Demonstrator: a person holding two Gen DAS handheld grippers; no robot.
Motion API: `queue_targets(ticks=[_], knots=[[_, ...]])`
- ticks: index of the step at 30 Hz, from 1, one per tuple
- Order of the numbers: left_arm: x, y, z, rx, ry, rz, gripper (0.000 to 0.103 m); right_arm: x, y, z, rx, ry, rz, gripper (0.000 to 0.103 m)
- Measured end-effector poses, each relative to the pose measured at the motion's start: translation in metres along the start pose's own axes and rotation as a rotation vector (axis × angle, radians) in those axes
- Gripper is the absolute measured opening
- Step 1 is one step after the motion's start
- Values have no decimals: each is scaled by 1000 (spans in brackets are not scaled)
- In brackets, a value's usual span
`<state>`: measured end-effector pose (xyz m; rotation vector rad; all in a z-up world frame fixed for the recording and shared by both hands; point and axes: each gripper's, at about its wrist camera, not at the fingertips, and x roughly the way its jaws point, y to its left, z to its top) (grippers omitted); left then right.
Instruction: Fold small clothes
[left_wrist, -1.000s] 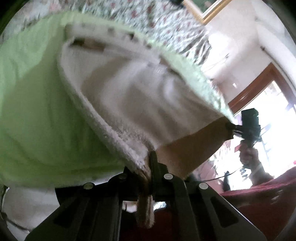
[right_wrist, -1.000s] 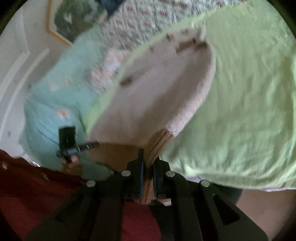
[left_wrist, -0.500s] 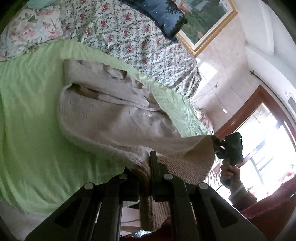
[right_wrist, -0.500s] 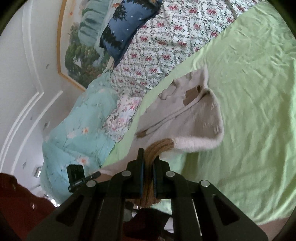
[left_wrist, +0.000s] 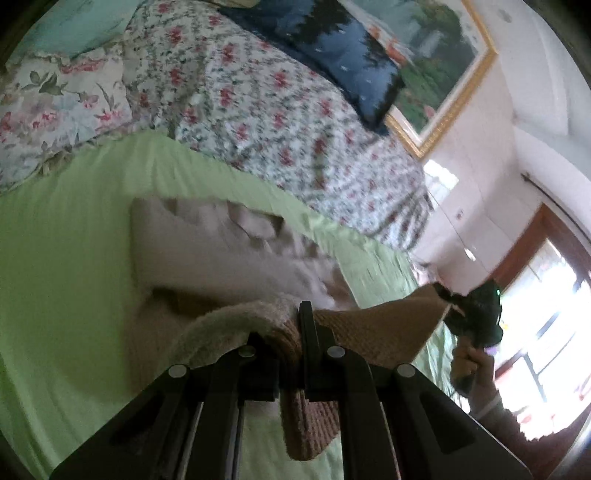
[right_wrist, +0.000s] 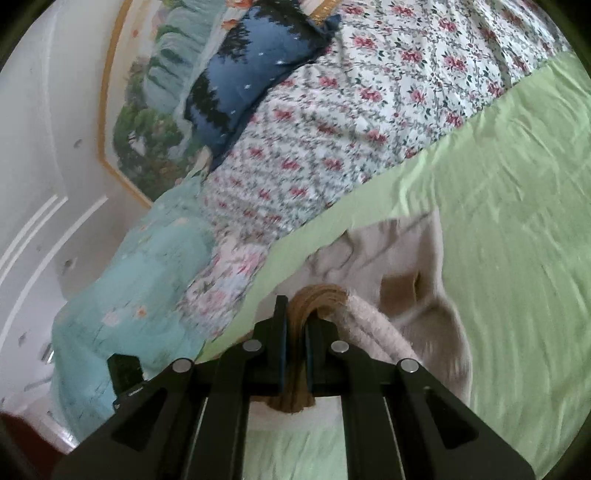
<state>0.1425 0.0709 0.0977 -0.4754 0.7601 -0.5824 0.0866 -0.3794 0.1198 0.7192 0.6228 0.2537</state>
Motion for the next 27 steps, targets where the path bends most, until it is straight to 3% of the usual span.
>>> queue_targets(ticks=[5, 11, 16, 23, 24, 26, 27], knots=[[45, 27, 43, -65, 9, 38, 6, 51, -22, 33, 46, 9, -22, 9], [93, 59, 70, -106, 35, 84, 6, 110, -45, 56, 44, 39, -113, 9], [129, 93, 78, -155, 65, 111, 7, 144, -76, 60, 68, 54, -186, 9], [184, 140, 67, -235, 182, 187, 8, 180, -113, 49, 115, 130, -286, 11], [184, 140, 64, -240, 188, 184, 10, 180, -115, 48, 123, 135, -290, 11], [174, 129, 56, -216, 182, 169, 24, 171, -110, 46, 121, 125, -295, 14], [169, 123, 52, -204, 180, 164, 39, 160, -102, 44, 94, 102, -308, 21]])
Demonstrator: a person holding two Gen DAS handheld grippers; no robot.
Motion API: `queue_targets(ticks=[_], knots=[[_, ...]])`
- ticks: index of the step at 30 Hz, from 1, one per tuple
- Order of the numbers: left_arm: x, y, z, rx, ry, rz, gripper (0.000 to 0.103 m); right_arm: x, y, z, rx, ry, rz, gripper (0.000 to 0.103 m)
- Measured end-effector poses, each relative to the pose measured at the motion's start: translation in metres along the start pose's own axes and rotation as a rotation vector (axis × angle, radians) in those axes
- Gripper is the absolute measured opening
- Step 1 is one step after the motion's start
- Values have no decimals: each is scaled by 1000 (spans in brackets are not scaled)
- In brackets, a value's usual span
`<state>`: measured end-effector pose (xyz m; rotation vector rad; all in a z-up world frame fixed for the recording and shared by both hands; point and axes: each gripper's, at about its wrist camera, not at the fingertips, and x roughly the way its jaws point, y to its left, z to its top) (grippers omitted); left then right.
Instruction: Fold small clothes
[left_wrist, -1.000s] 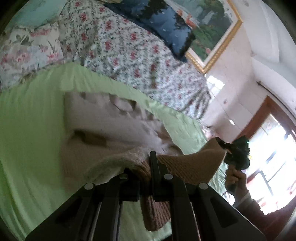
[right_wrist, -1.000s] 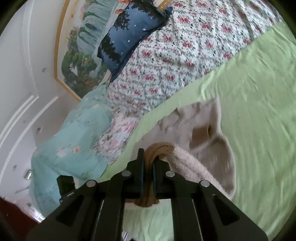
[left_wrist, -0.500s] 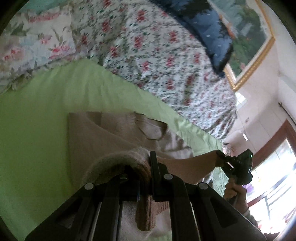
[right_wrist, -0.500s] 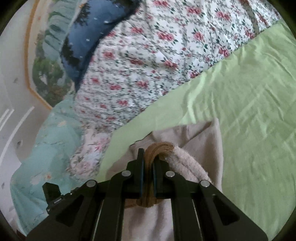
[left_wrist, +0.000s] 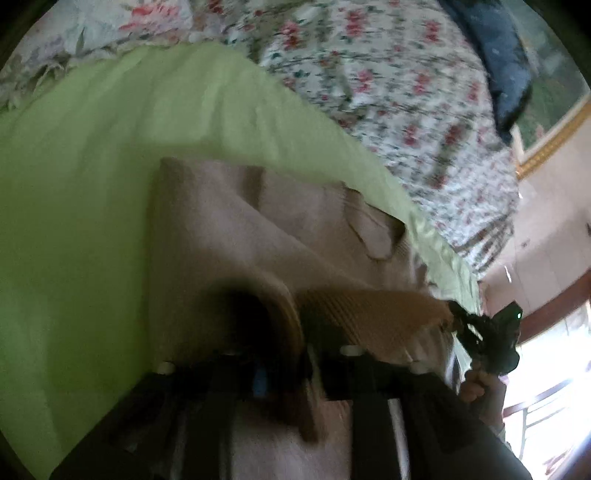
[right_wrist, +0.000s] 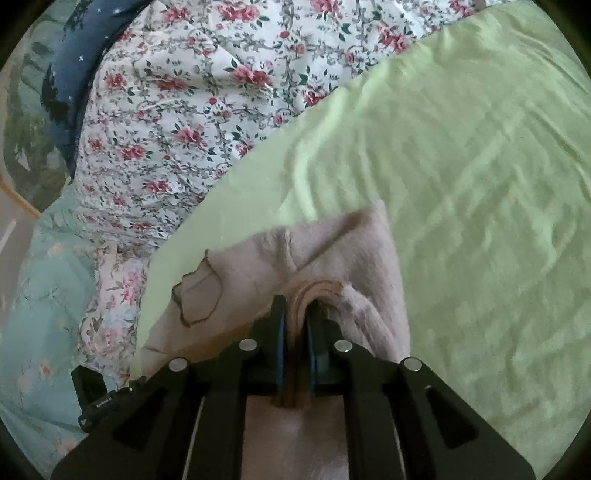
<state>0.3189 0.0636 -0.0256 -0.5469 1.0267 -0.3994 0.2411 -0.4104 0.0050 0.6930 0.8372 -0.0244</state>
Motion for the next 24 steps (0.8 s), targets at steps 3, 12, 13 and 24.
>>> queue_targets(ticks=[3, 12, 13, 24], knots=[[-18, -21, -29, 62, 3, -30, 57, -30, 19, -17, -77, -59, -2, 34], [17, -80, -77, 228, 135, -40, 59, 12, 96, -88, -439, 264, 125, 35], [22, -77, -73, 228, 143, -29, 56, 23, 100, -90, -478, 292, 103, 35], [9, 16, 28, 6, 2, 110, 30, 37, 30, -21, -214, 101, -199, 35]])
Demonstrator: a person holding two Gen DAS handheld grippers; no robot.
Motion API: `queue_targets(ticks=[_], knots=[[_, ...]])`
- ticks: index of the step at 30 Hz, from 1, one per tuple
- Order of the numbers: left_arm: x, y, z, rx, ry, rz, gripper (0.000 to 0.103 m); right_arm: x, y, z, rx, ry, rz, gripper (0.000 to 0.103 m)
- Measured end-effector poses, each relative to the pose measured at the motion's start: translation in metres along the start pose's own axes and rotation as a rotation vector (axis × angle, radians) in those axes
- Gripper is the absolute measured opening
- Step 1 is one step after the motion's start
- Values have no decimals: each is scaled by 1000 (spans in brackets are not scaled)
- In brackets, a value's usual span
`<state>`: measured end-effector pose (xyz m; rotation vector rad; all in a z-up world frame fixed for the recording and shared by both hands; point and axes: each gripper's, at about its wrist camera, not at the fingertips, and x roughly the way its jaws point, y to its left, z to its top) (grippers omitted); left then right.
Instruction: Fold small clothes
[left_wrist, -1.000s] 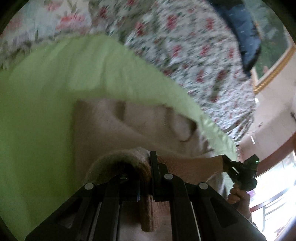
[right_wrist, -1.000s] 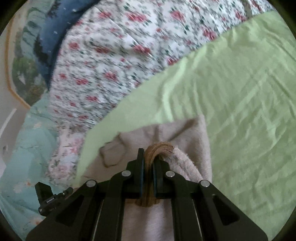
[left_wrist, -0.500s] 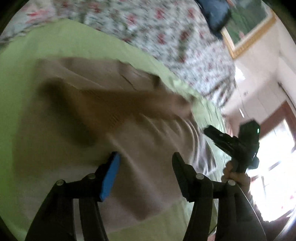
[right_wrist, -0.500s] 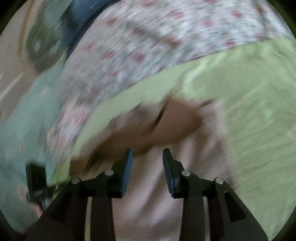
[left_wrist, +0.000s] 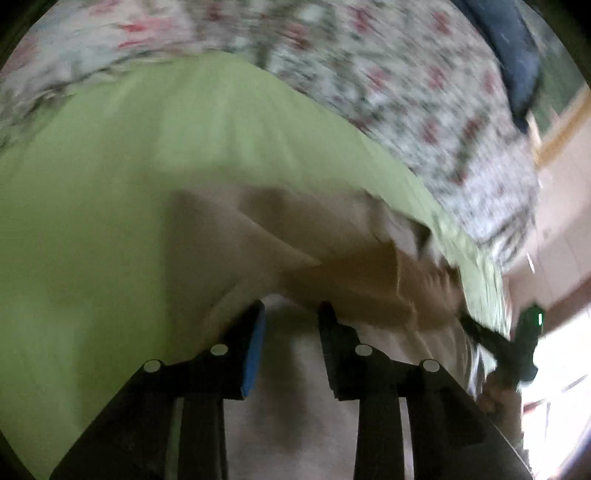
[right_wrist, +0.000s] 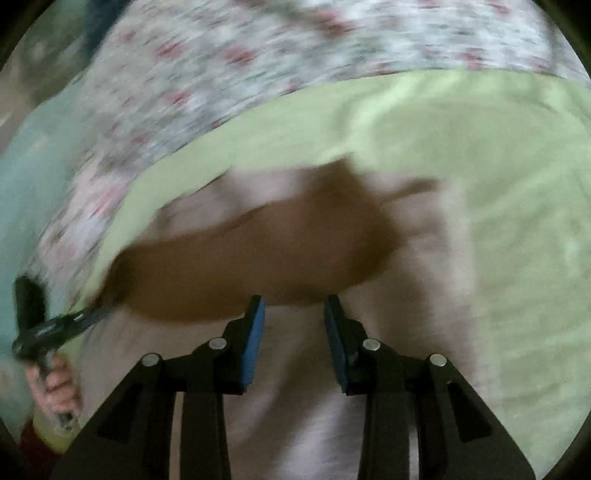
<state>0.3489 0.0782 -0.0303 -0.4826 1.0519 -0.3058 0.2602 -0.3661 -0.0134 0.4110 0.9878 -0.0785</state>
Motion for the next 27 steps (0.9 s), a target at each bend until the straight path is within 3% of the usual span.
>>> queue_targets(ticks=[2, 5, 12, 21, 27], knots=[[-9, 6, -2, -17, -15, -7, 31, -13, -11, -4, 60, -20, 26, 35], [-20, 6, -17, -2, -27, 26, 41, -33, -13, -20, 65, -34, 37, 38], [-72, -18, -86, 4, -53, -5, 59, -71, 12, -68, 39, -29, 110, 46], [-95, -42, -181, -11, 54, -101, 63, -91, 23, -126, 83, 14, 166, 46], [-90, -43, -209, -92, 60, -146, 63, -100, 30, -149, 93, 30, 186, 46]])
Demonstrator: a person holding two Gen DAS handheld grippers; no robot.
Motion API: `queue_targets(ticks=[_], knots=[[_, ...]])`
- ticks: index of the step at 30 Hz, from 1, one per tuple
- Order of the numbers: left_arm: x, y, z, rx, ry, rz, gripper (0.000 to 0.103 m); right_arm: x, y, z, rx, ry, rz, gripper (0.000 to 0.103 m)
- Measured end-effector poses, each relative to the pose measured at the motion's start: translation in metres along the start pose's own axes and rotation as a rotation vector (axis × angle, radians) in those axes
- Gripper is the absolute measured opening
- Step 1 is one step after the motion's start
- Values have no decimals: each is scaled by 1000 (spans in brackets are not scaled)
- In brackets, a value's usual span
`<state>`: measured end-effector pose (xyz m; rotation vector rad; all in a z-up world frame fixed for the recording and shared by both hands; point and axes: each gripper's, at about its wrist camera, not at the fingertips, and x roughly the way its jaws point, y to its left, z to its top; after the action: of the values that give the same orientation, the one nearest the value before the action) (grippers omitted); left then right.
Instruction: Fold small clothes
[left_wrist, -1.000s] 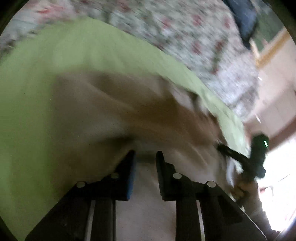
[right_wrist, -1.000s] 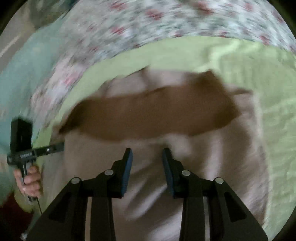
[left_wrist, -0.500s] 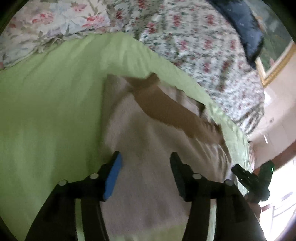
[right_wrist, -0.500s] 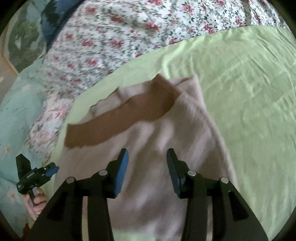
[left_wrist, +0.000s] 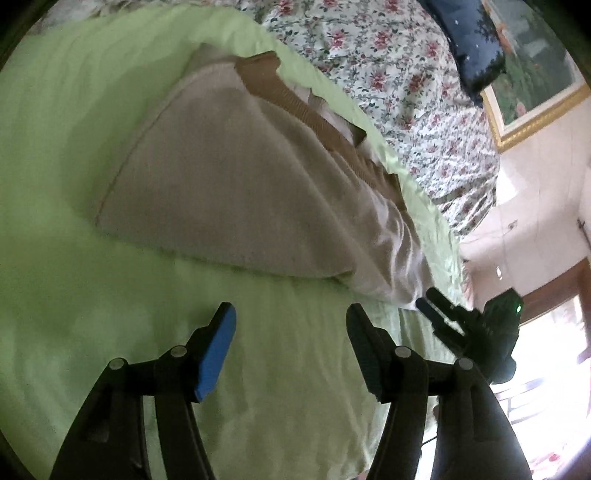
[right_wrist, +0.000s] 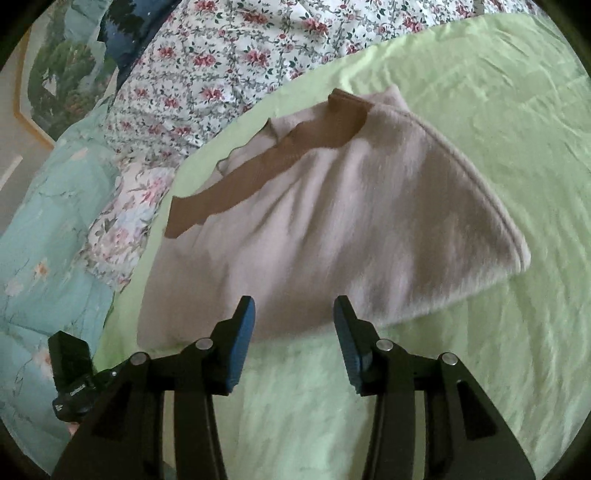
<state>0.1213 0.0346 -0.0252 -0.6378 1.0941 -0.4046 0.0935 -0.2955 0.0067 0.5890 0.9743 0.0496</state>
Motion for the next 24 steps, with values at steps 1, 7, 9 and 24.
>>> queue_targets(ticks=[1, 7, 9, 24], knots=[[0, 0, -1, -6, -4, -6, 63, -1, 2, -4, 0, 3, 6, 46], [3, -1, -1, -39, -41, -11, 72, -8, 9, -17, -6, 15, 28, 46], [8, 5, 6, -66, -72, 9, 75, -9, 10, -20, -7, 17, 32, 48], [24, 51, 78, -198, -241, 123, 17, 2, 19, 6, -53, 10, 48, 50]])
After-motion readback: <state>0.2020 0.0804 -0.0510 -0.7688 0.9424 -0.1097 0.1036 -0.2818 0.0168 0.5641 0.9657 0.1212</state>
